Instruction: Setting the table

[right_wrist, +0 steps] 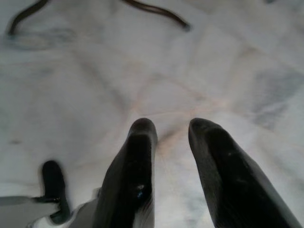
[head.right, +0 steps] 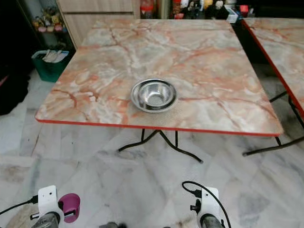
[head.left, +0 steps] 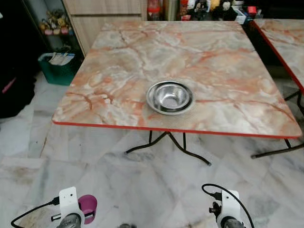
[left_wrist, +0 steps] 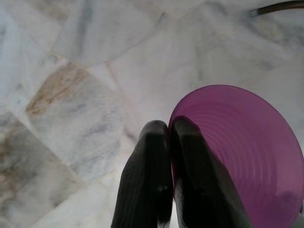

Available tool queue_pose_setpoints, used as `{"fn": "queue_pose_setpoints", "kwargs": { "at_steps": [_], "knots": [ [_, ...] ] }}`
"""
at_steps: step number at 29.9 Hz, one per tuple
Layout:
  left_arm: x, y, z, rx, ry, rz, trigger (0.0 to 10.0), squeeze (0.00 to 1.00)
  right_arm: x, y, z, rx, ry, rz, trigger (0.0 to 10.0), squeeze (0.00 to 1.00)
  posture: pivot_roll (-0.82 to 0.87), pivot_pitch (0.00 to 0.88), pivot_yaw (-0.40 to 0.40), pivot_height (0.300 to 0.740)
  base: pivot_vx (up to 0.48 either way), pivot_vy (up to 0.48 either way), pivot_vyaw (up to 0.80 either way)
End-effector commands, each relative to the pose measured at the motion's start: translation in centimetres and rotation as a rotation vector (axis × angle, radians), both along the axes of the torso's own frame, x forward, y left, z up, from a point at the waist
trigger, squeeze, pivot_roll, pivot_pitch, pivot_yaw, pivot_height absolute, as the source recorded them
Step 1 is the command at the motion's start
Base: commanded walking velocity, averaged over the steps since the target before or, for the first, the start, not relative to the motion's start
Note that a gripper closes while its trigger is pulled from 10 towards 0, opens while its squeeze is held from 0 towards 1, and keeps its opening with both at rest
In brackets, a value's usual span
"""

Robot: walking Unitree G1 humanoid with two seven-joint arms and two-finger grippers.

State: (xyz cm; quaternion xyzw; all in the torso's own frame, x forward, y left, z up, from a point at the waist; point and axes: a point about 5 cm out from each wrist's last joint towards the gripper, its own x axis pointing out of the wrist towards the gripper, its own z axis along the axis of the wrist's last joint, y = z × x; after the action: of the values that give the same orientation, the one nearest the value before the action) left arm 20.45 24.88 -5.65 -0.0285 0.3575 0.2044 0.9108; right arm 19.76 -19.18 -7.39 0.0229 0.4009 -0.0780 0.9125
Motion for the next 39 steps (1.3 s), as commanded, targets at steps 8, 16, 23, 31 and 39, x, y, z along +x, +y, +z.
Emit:
{"fn": "queue_pose_setpoints", "kwargs": {
  "at_steps": [8, 16, 23, 31, 39],
  "knots": [
    [0.0, 0.0, 0.0, -0.002, -0.018, 0.008, 10.0, 0.00, -0.5, -0.6, -0.2, -0.010, 0.014, -0.017, 10.0, 0.00, 0.00, 0.168, 0.013, 0.740, 0.080, 0.000, 0.00],
    [1.7, 2.9, 2.6, 0.092, -0.159, 0.143, 10.0, 0.00, -0.5, -0.7, -0.2, -0.011, 0.016, -0.016, 10.0, 0.00, 0.01, 0.174, 0.010, 0.740, 0.000, 0.000, 0.00],
    [6.0, 7.5, 10.2, 0.292, -0.490, 0.299, 10.0, 0.00, -0.4, -0.7, -0.1, -0.012, 0.017, -0.013, 10.0, 0.00, 0.01, 0.180, 0.007, 0.740, 0.000, 0.000, 0.00],
    [10.1, 8.3, 18.3, 0.386, -0.798, 0.286, 10.0, 0.00, -0.4, -0.8, -0.1, -0.013, 0.016, -0.013, 10.0, 0.00, 0.00, 0.183, 0.003, 0.740, 0.000, 0.000, 0.00],
    [14.6, 3.5, 29.0, 0.281, -1.197, 0.093, 10.0, 0.00, -0.4, -1.0, -0.1, -0.018, 0.016, -0.011, 10.0, 0.00, 0.01, 0.191, -0.001, 0.740, 0.000, 0.000, 0.00]
  ]
}}
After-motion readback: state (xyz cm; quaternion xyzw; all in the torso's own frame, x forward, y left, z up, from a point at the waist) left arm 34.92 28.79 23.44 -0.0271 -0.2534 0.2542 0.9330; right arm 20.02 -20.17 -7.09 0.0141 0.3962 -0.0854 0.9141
